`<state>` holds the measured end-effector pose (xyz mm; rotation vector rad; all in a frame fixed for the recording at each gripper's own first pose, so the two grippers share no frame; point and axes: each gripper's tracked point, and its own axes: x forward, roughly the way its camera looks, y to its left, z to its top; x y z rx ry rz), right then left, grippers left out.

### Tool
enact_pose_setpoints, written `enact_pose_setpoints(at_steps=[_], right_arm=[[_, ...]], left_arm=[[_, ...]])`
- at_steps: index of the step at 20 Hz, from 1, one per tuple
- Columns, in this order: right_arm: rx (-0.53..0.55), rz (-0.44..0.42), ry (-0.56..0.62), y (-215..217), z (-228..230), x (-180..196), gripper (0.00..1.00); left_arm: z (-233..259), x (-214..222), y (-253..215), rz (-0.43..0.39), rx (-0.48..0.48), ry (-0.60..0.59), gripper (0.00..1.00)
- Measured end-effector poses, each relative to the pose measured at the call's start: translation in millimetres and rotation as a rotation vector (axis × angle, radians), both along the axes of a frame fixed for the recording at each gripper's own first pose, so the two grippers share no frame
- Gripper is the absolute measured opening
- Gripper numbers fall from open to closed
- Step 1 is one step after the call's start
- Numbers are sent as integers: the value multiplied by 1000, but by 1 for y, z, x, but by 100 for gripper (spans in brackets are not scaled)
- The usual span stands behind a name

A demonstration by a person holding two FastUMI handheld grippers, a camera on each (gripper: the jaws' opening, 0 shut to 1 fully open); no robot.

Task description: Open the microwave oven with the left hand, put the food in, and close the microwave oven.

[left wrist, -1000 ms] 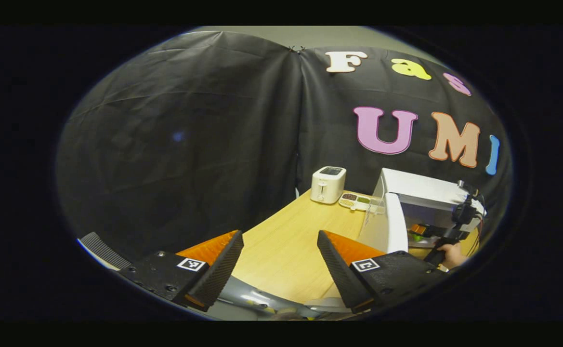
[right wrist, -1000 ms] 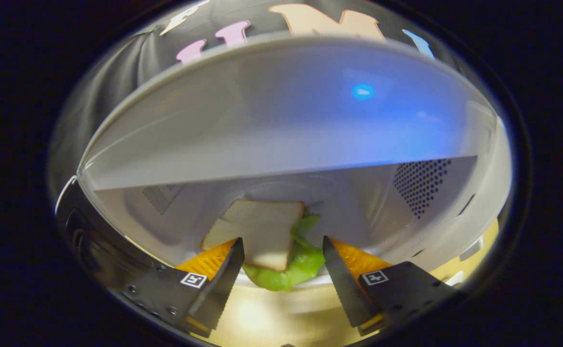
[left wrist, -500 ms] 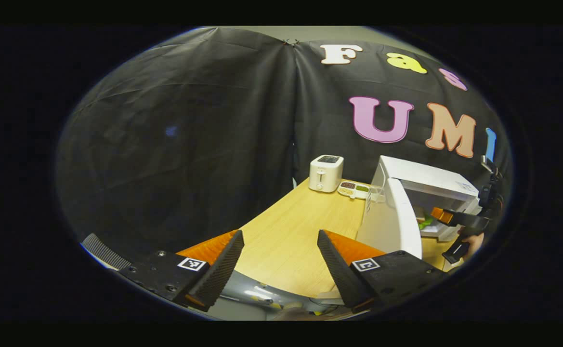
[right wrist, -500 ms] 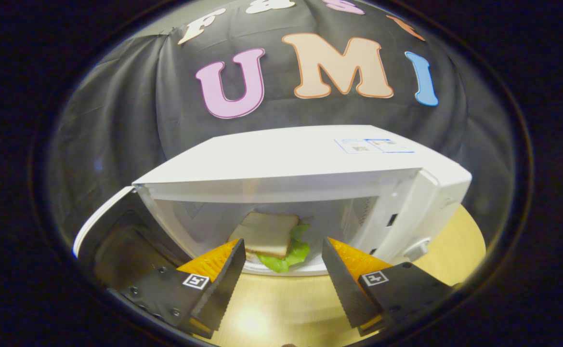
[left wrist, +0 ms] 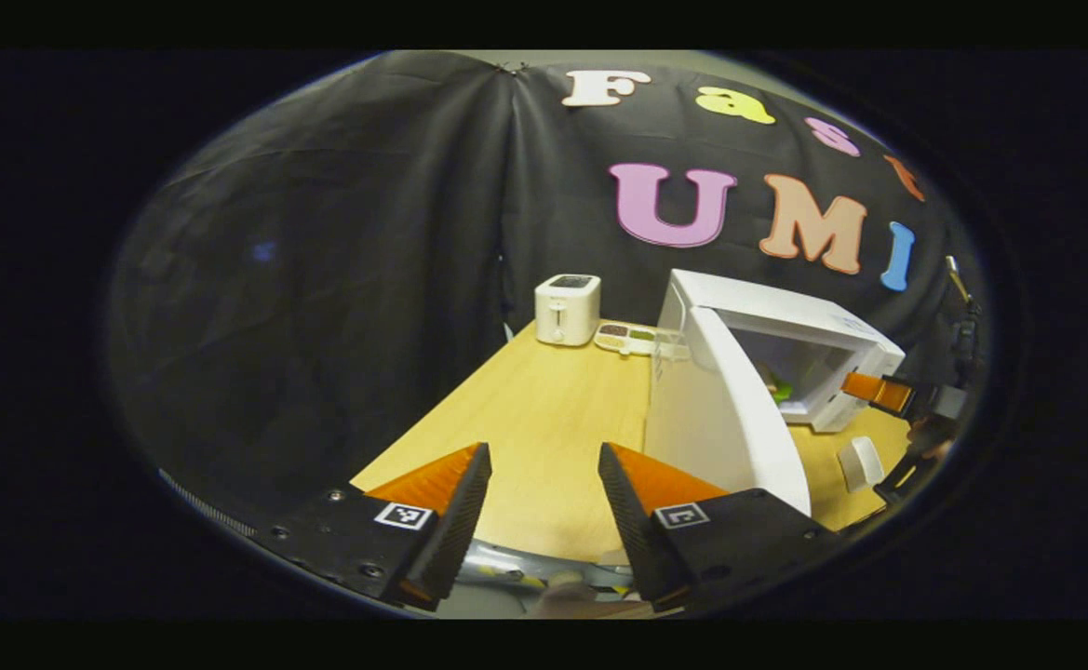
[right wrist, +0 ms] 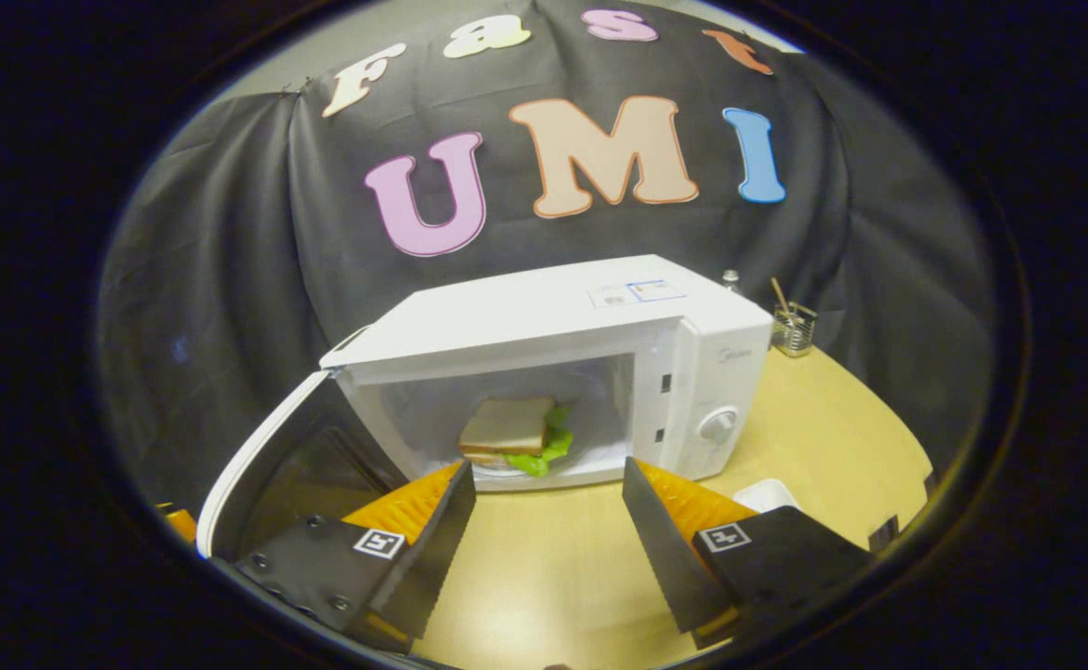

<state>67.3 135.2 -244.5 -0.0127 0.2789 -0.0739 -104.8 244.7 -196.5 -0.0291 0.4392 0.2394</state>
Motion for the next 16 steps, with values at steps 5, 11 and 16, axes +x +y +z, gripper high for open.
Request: enact_pose_setpoints(at_steps=[5,11,16], right_arm=[[-1,-92,-55,-14,20,-37,92],[-38,-185,-110,-30,48,-70,92],[-66,-261,-144,-49,68,-94,92]], left_arm=[[-22,1,-4,-80,-17,67,14],[-33,10,-20,-188,-3,100,3],[-31,16,-44,-309,15,89,1]])
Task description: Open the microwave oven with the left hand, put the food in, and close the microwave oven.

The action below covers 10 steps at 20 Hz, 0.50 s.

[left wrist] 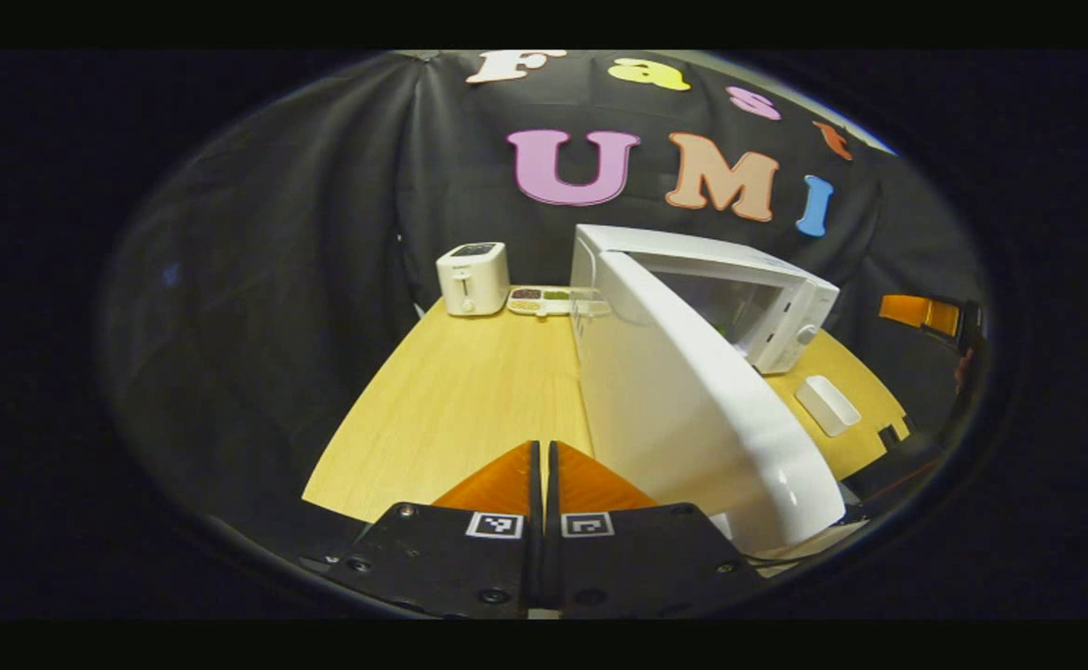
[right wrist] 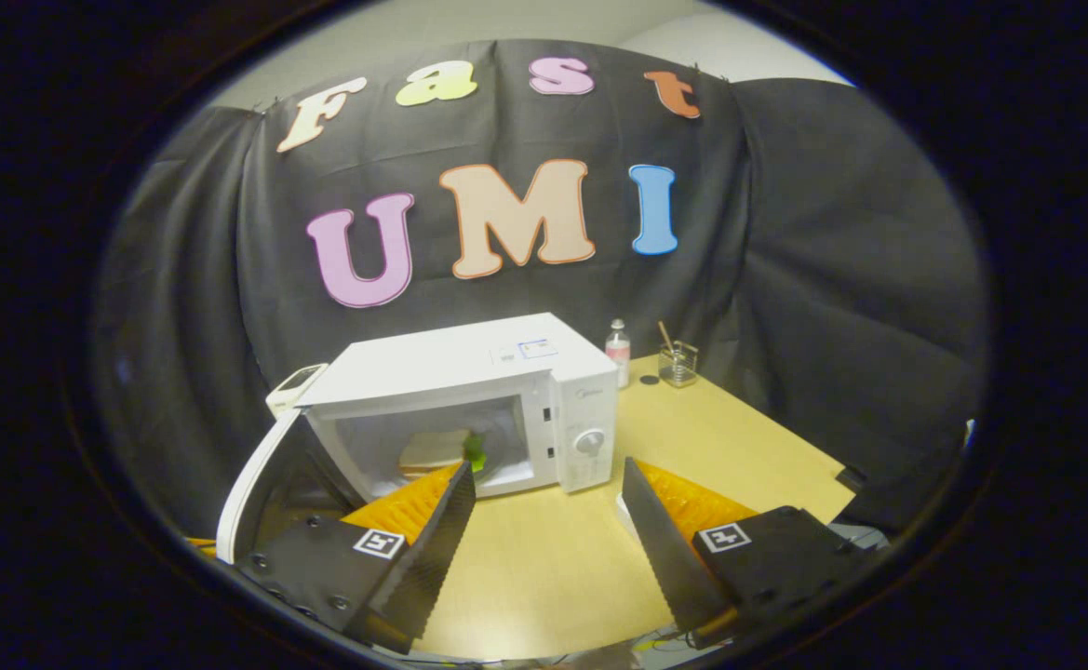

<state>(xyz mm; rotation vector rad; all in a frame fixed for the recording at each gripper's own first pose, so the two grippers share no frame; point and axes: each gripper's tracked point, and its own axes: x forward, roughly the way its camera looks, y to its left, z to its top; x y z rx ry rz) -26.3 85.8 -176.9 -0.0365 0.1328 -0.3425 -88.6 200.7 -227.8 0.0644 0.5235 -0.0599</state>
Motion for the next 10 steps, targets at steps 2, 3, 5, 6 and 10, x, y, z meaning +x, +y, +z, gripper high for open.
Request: enact_pose_setpoints(at_steps=[2,3,5,6,10], right_arm=[[-13,-26,-8,-10,6,-8,92],[-14,-32,-11,-13,10,-11,92],[-10,-34,-19,-20,14,-16,92],[-9,-32,-18,-25,16,-18,92],[-22,-2,-3,-52,25,-13,92]], left_arm=[[3,0,-7,-40,18,-14,1],[6,1,-10,-55,33,-24,1],[8,4,-14,-67,62,-44,3],[9,4,-18,-65,73,-49,1],[11,4,-33,4,92,-65,3]])
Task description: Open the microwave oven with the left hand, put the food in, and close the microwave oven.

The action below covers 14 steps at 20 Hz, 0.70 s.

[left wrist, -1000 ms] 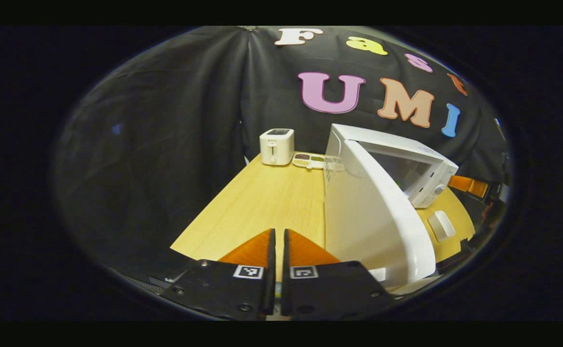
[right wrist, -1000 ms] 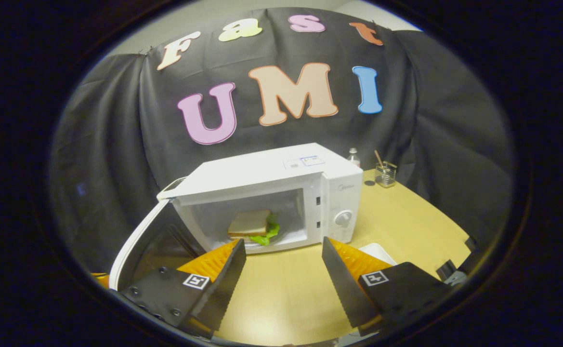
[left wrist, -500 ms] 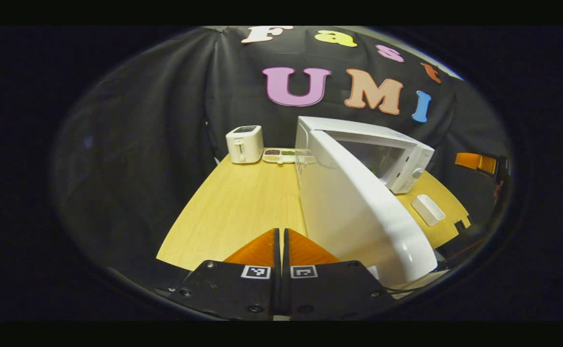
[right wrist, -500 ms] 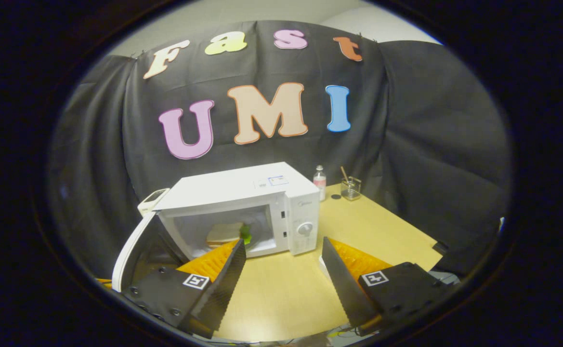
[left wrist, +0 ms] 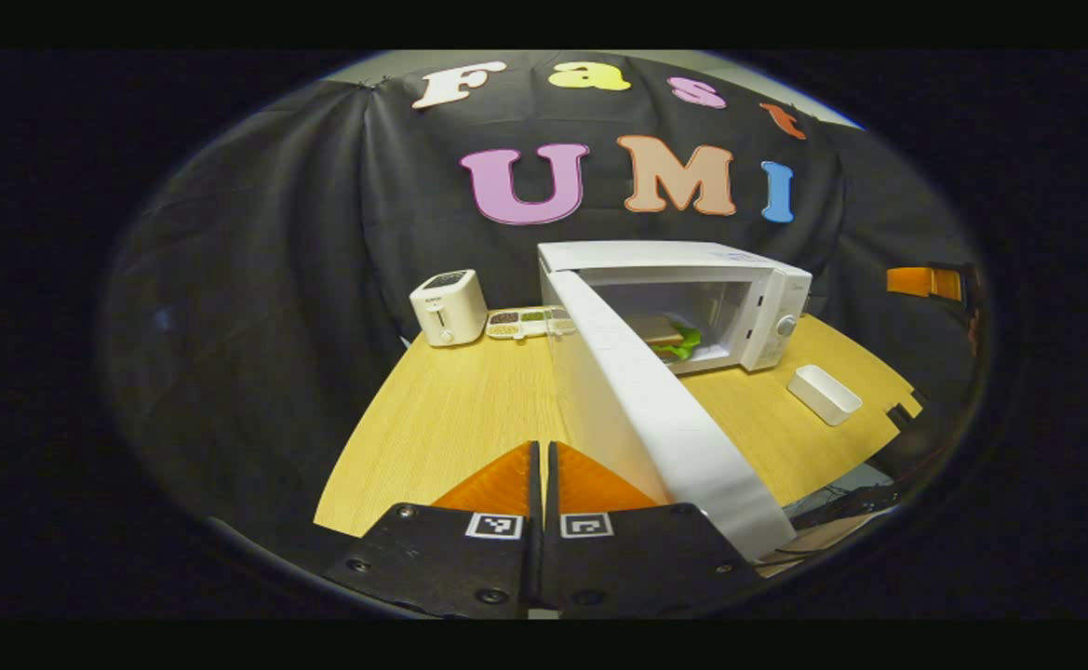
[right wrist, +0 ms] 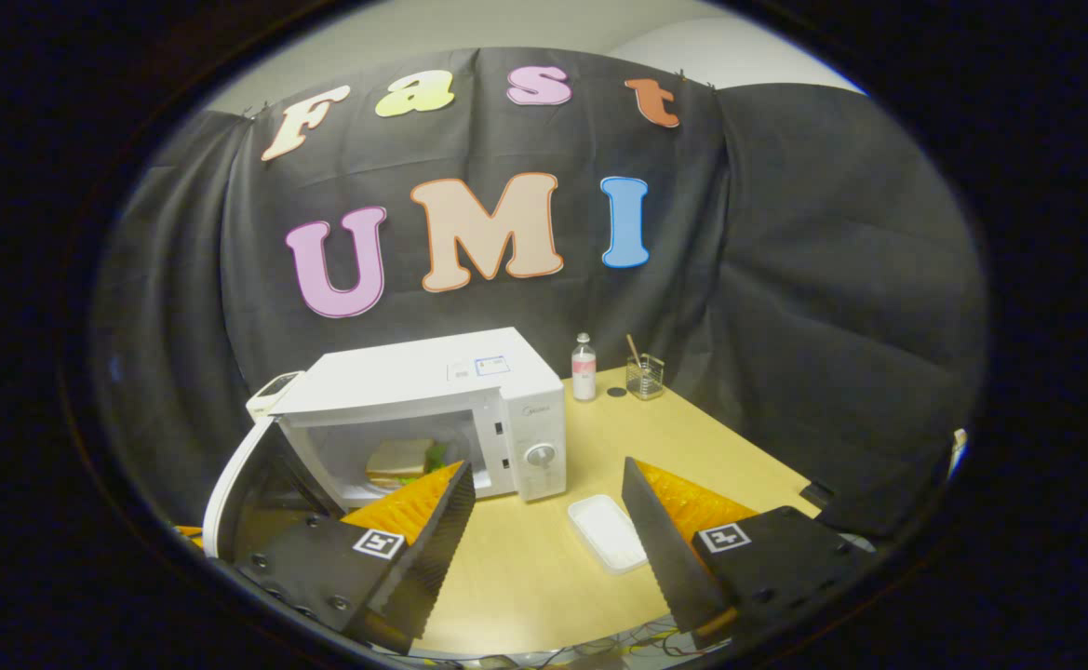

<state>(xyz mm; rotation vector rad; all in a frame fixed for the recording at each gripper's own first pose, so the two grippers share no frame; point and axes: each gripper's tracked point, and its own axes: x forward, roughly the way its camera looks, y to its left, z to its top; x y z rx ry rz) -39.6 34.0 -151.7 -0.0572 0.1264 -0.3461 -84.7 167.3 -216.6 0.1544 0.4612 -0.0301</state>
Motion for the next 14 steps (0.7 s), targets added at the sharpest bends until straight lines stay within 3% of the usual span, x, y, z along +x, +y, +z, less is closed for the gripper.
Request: enact_pose_setpoints(at_steps=[7,14], right_arm=[[-3,109,20,-50,16,19,92],[39,170,16,-104,24,33,92]], left_arm=[[2,0,-69,115,-72,-28,0],[4,21,-149,120,-100,-80,1]])
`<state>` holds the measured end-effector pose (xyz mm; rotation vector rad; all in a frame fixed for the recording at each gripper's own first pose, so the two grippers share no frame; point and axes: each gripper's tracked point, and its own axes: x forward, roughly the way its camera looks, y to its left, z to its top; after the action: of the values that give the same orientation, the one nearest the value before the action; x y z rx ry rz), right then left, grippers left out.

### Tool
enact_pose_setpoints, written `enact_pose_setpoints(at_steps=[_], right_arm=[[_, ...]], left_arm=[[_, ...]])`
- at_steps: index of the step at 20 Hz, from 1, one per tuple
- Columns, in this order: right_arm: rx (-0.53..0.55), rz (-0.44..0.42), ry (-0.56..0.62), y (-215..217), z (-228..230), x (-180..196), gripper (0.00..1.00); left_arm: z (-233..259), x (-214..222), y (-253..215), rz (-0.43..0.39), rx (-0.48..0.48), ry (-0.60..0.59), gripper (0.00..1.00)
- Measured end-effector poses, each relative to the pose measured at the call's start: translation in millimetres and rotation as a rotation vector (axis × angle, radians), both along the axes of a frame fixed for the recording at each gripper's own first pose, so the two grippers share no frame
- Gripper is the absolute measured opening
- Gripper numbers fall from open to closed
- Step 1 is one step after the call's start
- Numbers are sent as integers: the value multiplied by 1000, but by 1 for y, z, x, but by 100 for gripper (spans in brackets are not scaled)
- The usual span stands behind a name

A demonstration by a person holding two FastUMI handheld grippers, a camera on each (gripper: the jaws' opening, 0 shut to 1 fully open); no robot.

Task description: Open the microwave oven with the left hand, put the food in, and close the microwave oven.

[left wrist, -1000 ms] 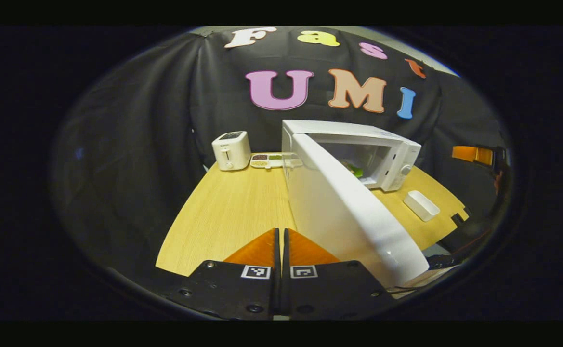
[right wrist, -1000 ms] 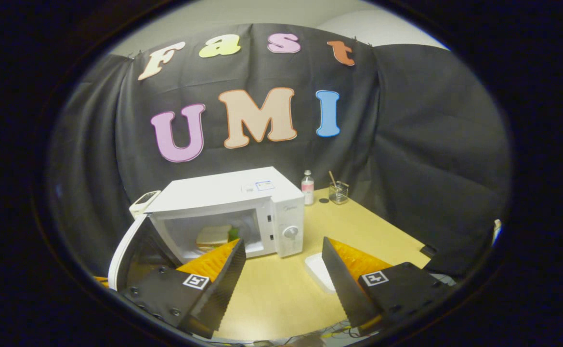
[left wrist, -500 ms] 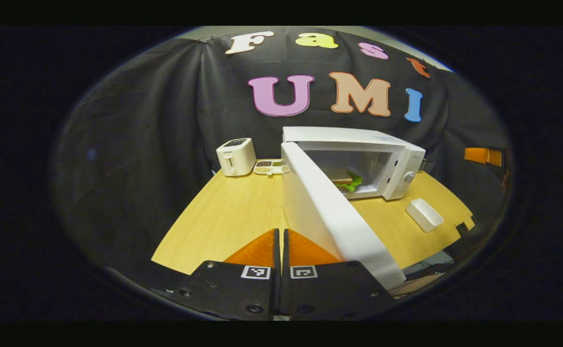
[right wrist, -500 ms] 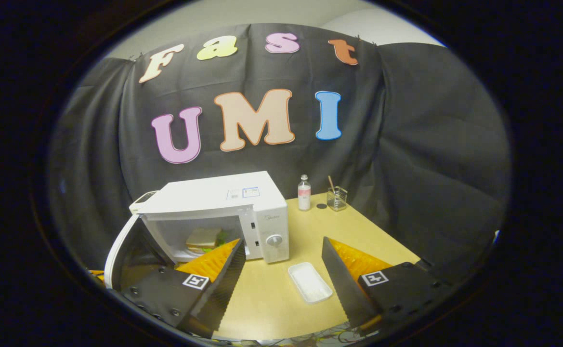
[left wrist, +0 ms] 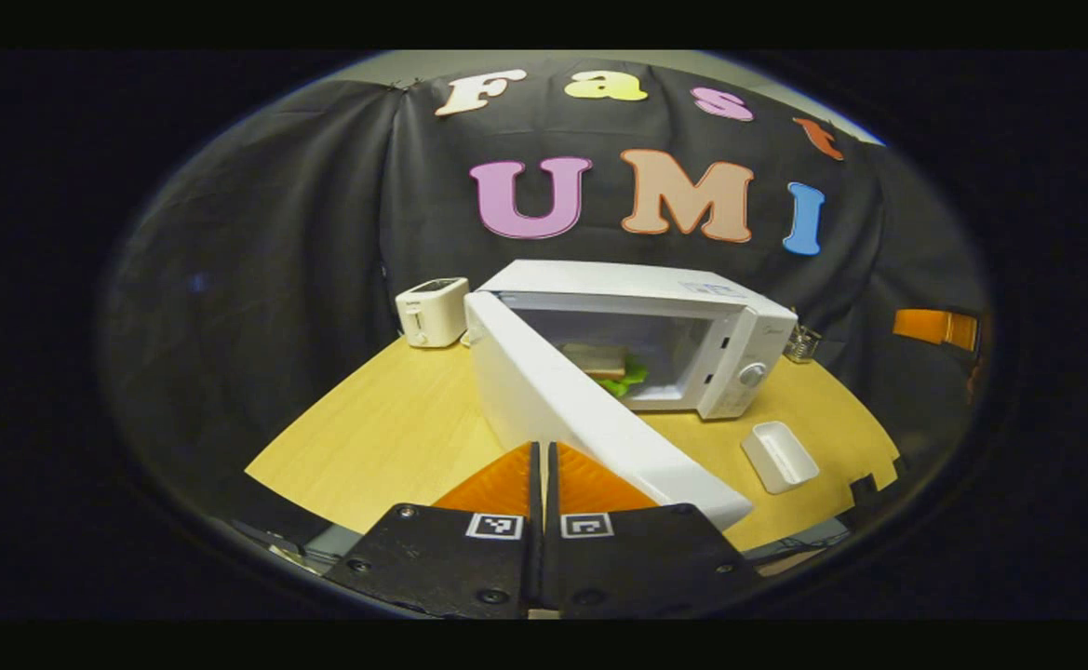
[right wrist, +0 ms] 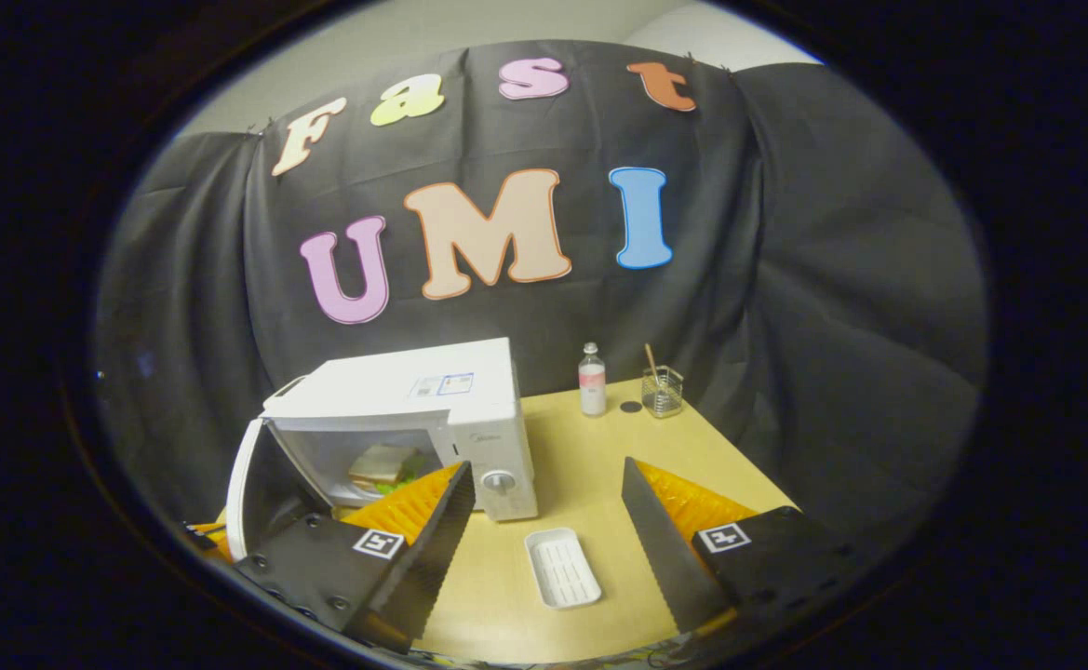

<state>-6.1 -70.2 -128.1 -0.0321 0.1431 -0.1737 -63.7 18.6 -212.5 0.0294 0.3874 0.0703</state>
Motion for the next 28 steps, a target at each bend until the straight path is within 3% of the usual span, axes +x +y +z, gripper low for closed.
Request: enact_pose_setpoints(at_steps=[6,15,16,17,28], right_arm=[[11,24,6,-33,-3,11,92],[41,50,32,-50,-9,19,92],[50,50,39,-50,-12,19,98],[54,49,41,-52,-13,19,92],[81,-1,12,-69,-4,9,92]], left_arm=[[-1,30,-45,-11,-19,-15,1],[-2,70,-87,-15,-32,-12,1],[-2,74,-89,-20,-33,-12,1],[-1,80,-93,-26,-35,-12,1],[-5,138,-120,-108,-12,-10,1]])
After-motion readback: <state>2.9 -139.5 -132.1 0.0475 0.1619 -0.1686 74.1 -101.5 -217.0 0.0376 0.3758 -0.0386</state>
